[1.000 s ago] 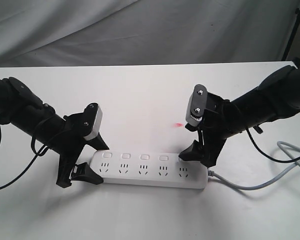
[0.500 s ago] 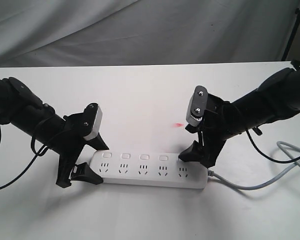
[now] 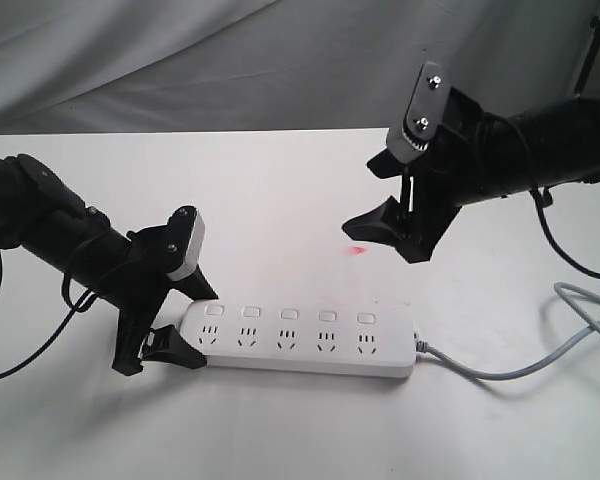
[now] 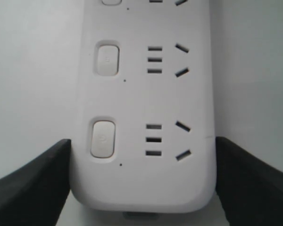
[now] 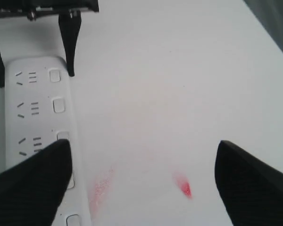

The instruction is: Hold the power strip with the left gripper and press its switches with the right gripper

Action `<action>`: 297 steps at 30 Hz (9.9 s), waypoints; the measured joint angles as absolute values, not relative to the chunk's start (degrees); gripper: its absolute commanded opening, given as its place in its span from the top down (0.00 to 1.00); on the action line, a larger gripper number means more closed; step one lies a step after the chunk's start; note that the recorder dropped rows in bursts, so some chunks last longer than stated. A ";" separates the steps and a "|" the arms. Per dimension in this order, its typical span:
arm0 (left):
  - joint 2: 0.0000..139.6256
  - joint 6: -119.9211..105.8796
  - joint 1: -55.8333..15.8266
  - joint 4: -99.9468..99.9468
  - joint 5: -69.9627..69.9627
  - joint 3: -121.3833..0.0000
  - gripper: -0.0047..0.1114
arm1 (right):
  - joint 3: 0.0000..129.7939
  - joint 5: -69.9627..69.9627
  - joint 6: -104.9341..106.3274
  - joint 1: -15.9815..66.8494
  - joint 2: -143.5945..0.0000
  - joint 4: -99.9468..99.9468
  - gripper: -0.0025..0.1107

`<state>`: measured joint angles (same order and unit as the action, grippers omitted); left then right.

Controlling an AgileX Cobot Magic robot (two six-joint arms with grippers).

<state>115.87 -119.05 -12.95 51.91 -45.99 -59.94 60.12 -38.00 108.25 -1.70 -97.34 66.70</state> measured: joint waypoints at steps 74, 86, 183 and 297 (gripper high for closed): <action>115.87 -119.05 -12.95 51.91 -45.99 -59.94 0.91 | 78.81 -54.39 14.00 -11.07 -87.44 3.87 0.83; 115.87 -119.05 -12.95 51.91 -45.99 -59.94 0.91 | 78.81 -45.97 15.63 -11.07 -73.98 8.15 0.83; 115.87 -119.05 -12.95 52.02 -45.99 -59.94 0.91 | 0.17 -18.73 -1.50 -6.94 -0.35 -0.69 0.83; 94.60 -105.04 -12.95 55.96 -46.54 -59.94 0.96 | 0.17 -19.17 -1.64 -6.94 -0.35 -0.69 0.83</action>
<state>94.60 -105.04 -12.95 55.96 -46.54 -59.94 0.17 -19.17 -1.64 -6.94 -0.35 -0.69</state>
